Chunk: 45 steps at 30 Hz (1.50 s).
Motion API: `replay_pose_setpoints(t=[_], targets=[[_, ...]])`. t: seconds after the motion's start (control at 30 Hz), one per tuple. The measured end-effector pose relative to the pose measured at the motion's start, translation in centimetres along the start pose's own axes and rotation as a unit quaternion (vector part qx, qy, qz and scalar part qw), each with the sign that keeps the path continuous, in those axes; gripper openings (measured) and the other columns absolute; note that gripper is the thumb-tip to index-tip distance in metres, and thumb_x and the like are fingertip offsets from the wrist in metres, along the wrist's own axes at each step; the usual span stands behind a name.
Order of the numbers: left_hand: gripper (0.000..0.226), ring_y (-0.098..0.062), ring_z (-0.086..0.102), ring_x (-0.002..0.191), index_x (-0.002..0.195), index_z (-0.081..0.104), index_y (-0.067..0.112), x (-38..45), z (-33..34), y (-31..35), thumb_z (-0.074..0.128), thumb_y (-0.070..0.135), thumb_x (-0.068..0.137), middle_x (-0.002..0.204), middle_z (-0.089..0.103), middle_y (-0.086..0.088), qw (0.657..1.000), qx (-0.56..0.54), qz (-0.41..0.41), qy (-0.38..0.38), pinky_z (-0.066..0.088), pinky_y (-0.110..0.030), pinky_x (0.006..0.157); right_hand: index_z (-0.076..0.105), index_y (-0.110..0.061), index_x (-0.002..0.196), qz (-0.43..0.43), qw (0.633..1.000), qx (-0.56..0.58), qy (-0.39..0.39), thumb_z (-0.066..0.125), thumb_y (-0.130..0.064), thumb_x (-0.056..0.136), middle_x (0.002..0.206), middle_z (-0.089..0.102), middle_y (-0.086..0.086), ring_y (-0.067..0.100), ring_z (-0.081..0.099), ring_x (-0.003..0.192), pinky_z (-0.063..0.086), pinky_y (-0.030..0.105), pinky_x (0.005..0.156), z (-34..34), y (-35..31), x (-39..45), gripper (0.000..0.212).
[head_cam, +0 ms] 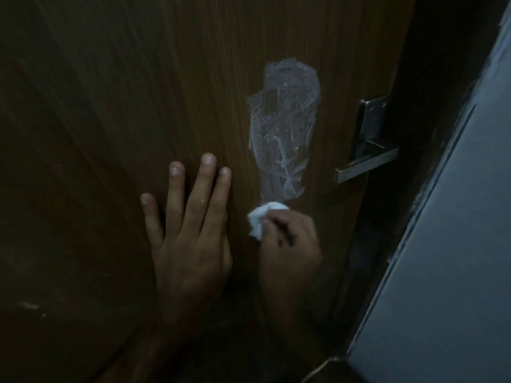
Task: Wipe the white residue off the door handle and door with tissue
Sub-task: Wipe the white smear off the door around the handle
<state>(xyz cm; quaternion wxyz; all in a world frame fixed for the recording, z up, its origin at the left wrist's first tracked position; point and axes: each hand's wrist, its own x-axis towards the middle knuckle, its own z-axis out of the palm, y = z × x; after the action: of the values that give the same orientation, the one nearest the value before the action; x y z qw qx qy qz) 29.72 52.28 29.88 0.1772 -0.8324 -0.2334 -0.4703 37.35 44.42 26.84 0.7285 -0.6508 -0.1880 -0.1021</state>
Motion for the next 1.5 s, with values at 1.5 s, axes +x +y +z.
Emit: replay_pose_setpoints(t=[1.5], targets=[[0.078, -0.022, -0.003, 0.153, 0.156, 0.021, 0.018, 4.1, -2.9, -0.4, 0.054, 0.033, 0.088, 0.165, -0.001, 0.0, 0.999, 0.009, 0.01, -0.044, -0.01, -0.049, 0.12, 0.075, -0.004, 0.097, -0.169, 0.982, -0.063, -0.054, 0.069, 0.008, 0.083, 0.104, 0.067, 0.005, 0.002, 0.061, 0.095, 0.051, 0.012, 0.084, 0.5, -5.1, 1.3, 0.02]])
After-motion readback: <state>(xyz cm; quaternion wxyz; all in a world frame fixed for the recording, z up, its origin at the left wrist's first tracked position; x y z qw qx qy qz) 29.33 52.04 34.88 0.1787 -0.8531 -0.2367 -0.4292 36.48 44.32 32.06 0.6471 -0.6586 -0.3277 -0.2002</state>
